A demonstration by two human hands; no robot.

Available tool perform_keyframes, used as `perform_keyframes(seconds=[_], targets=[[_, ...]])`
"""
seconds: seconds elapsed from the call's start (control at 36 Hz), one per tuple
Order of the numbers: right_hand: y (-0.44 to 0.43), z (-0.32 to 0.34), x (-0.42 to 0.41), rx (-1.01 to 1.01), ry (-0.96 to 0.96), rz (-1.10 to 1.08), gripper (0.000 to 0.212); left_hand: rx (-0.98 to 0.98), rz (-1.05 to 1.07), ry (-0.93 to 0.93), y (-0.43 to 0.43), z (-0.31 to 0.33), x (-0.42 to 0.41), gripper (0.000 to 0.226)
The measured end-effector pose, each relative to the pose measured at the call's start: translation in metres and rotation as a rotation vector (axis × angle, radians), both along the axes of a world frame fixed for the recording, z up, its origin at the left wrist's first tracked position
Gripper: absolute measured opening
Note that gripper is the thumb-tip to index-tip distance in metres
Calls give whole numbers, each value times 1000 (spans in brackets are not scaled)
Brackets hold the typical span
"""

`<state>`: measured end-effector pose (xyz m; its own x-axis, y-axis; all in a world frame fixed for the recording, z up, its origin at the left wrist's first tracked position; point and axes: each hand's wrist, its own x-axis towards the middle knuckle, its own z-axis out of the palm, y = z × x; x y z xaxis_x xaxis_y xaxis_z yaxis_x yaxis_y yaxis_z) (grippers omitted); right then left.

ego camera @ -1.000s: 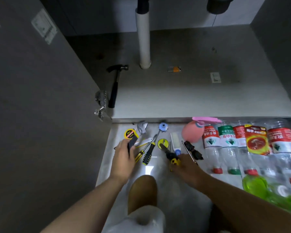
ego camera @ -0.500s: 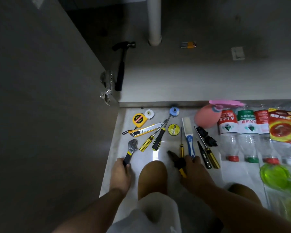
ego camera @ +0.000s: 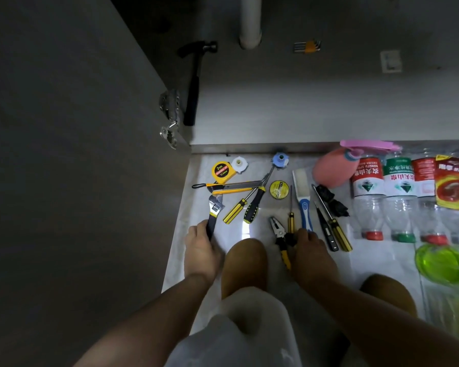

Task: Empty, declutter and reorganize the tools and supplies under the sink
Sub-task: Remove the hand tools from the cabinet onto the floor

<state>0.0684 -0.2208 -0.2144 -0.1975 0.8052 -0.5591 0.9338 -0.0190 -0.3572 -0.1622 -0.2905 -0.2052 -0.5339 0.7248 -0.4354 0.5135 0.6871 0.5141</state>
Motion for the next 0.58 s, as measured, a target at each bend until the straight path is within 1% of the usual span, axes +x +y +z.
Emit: perform_keyframes(seconds=[0.06,0.14,0.22,0.28,0.33,0.42,0.47,0.53,0.58], targets=[[4,4,2,26,12,19,42,15,-32,60,1,-1,0,43],[14,12,3,39,45,33,37,58,-29,91,9,0,2,37],[27,20,1,62,89,47,30,162,-26,110,28,5,4,31],[37,28,-4,74,149,33,22,260,-46,102,48,12,4,30],[49,36,-13,99,228,34,18,358,-79,85,73,21,4,35],[72,51,-30,159,350,52,24,446,-106,100,115,38,0,36],[88,64,-42,199,426,67,23,467,-137,144,145,50,-6,35],[104,77,-53,234,482,94,20,466,-198,219,174,61,-14,41],[121,90,-62,275,549,99,21,396,-227,331,200,69,-24,49]])
